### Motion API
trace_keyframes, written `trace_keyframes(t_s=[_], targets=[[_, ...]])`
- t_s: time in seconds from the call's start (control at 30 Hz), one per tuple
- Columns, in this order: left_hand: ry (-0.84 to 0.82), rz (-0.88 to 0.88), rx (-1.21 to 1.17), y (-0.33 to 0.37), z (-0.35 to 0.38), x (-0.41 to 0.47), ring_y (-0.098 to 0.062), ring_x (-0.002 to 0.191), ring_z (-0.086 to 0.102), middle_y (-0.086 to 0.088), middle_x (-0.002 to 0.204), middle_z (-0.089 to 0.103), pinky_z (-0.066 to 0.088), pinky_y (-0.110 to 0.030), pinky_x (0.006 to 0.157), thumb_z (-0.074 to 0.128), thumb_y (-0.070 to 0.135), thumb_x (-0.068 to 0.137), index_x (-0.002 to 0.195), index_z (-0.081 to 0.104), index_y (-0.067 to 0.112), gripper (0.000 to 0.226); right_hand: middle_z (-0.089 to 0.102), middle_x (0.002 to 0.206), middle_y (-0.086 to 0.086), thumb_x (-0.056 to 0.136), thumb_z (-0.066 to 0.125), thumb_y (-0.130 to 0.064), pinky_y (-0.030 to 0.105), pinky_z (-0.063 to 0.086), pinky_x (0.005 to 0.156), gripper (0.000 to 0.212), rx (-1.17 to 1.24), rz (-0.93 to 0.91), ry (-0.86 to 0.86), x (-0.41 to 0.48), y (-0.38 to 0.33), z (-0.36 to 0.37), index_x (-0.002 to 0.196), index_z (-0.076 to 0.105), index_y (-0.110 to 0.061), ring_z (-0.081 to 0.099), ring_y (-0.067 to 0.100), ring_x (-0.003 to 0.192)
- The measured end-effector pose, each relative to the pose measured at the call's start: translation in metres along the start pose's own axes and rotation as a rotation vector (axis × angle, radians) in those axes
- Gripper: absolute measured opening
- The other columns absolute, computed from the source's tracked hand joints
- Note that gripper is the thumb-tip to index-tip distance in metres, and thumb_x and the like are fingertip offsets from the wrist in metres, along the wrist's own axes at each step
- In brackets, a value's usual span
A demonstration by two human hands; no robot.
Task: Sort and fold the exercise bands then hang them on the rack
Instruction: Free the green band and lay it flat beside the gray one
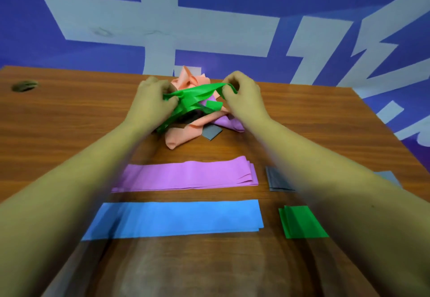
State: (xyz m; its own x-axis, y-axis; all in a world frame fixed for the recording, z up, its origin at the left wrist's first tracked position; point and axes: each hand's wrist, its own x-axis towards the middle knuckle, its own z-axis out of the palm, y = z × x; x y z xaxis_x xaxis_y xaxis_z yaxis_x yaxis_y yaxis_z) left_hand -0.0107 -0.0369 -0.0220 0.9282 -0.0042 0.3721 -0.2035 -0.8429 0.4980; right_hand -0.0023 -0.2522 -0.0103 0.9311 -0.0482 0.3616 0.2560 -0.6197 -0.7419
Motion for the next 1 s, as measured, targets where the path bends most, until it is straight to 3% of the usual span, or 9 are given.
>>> trace_keyframes(t_s=[0.13,0.27,0.43,0.53,0.63,0.7,0.83,1.0], targets=[[0.062,-0.019,-0.054,0.021,-0.025,-0.003,-0.035,0.113,0.047,-0.02,0.111,0.055,0.031,-0.03,0.096,0.064,0.019,0.084,0.103,0.068,0.015,0.02,0.066,0.083,-0.007,0.086,0.055,-0.011,0.027,0.046,0.075,0.013,0.063,-0.059,0.055,0.001,-0.032,-0.028,0.09,0.067,-0.014,0.06,0.013,0.082],[0.051,-0.035,-0.178,0.04,-0.047,-0.019,-0.028,0.099,0.057,-0.014,0.104,0.064,0.04,-0.032,0.083,0.06,0.016,0.087,0.098,0.063,0.01,0.013,0.068,0.088,-0.003,0.085,0.064,-0.01,0.03,0.051,0.082,0.012,0.125,-0.06,0.043,-0.007,-0.056,-0.054,0.094,0.07,-0.014,0.064,0.015,0.088],[-0.027,-0.062,-0.234,0.062,-0.07,-0.043,-0.023,0.109,0.06,-0.01,0.114,0.066,0.043,-0.029,0.09,0.06,0.016,0.085,0.107,0.067,0.01,0.023,0.066,0.077,0.0,0.082,0.071,-0.007,0.027,0.055,0.071,0.009,0.169,-0.126,-0.013,-0.024,-0.103,-0.093,0.087,0.068,-0.013,0.066,0.017,0.076],[-0.029,-0.069,-0.366,0.086,-0.086,-0.059,-0.015,0.109,0.062,-0.002,0.117,0.067,0.047,-0.031,0.097,0.057,0.027,0.084,0.115,0.066,0.018,0.033,0.063,0.065,-0.001,0.081,0.07,-0.007,0.017,0.046,0.055,0.005,0.147,-0.161,-0.025,-0.037,-0.134,-0.113,0.08,0.068,-0.012,0.056,0.002,0.055],[-0.035,-0.004,-0.582,0.123,-0.103,-0.075,0.005,0.086,0.059,0.004,0.108,0.064,0.045,-0.007,0.079,0.054,0.023,0.098,0.122,0.063,0.016,0.027,0.061,0.066,0.003,0.079,0.067,-0.007,0.018,0.041,0.054,0.005,0.175,-0.169,-0.019,-0.052,-0.16,-0.13,0.078,0.066,-0.012,0.049,0.008,0.056],[-0.108,0.063,-0.753,0.145,-0.114,-0.083,0.014,0.087,0.059,0.007,0.112,0.064,0.042,-0.003,0.077,0.054,0.025,0.098,0.127,0.059,0.013,0.032,0.061,0.067,0.001,0.079,0.064,-0.005,0.018,0.046,0.057,0.008,0.187,-0.199,-0.048,-0.061,-0.172,-0.143,0.078,0.065,-0.012,0.052,0.005,0.056],[-0.293,0.147,-0.958,0.172,-0.125,-0.096,-0.01,0.113,0.064,0.001,0.12,0.068,0.05,-0.024,0.095,0.063,0.023,0.092,0.128,0.056,0.015,0.038,0.06,0.067,0.001,0.079,0.067,-0.011,0.023,0.043,0.059,0.009,0.096,-0.226,-0.134,-0.073,-0.185,-0.171,0.083,0.069,-0.004,0.051,0.007,0.059],[-0.468,0.09,-1.124,0.184,-0.114,-0.117,-0.031,0.093,0.072,-0.015,0.106,0.073,0.056,-0.041,0.086,0.065,0.021,0.085,0.124,0.053,0.014,0.041,0.064,0.066,0.002,0.082,0.071,-0.011,0.026,0.047,0.053,0.01,0.142,-0.148,-0.151,-0.089,-0.177,-0.196,0.087,0.069,-0.003,0.059,0.01,0.057]])
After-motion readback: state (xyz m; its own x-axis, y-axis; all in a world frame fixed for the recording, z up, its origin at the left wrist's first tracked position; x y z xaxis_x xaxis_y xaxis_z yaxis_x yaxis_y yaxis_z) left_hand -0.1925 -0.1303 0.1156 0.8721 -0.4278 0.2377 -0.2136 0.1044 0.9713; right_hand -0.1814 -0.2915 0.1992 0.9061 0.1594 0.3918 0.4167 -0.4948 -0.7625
